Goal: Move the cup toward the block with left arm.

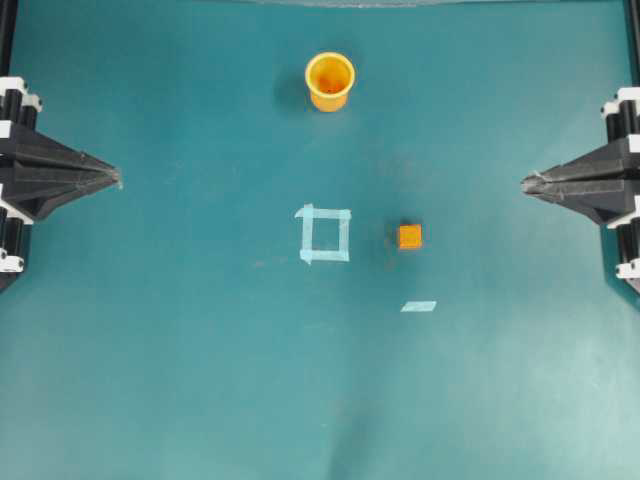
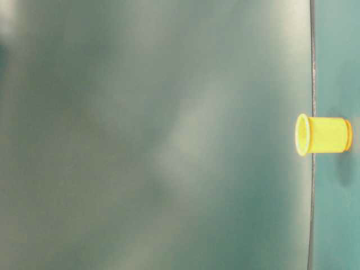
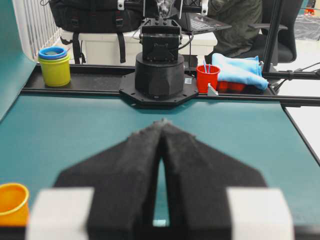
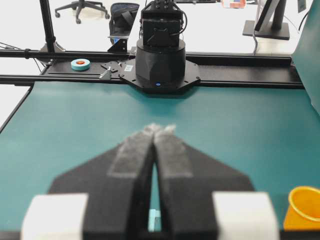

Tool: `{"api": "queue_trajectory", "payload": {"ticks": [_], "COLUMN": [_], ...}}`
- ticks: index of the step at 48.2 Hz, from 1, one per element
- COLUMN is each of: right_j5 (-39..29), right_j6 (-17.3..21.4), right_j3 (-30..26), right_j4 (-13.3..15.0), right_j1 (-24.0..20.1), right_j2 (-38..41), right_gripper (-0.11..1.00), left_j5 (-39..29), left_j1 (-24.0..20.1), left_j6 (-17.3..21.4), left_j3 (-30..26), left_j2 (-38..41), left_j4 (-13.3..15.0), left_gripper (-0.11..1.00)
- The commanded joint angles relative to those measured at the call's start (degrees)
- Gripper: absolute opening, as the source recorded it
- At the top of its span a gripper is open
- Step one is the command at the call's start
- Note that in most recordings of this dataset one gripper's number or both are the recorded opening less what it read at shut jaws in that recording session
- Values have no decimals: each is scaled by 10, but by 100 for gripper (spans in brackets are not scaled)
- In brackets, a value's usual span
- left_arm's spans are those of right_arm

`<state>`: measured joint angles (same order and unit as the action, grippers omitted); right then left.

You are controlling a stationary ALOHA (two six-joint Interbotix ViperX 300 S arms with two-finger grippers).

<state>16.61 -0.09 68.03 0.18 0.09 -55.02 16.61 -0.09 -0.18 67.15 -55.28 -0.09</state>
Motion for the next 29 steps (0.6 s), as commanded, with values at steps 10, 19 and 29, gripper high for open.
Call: {"api": "queue_trajectory", "payload": {"ticks": [10, 19, 29], "right_j5": [-3, -2, -9], "right_j6": [-5, -5, -5], "right_j3": [-27, -26, -27], "right_j4": [5, 8, 8], "right_j1": [2, 3, 2], "right_j2": [4, 5, 8], "right_gripper": [0, 0, 0], "left_j5": [-30, -32, -31], "left_j1": [-11, -54, -107], "left_j6": [4, -5, -8], "left_j3": [-9, -8, -17], "left_j2": [4, 20, 87], "left_j4": [-9, -9, -9], "left_gripper": [14, 14, 14]}}
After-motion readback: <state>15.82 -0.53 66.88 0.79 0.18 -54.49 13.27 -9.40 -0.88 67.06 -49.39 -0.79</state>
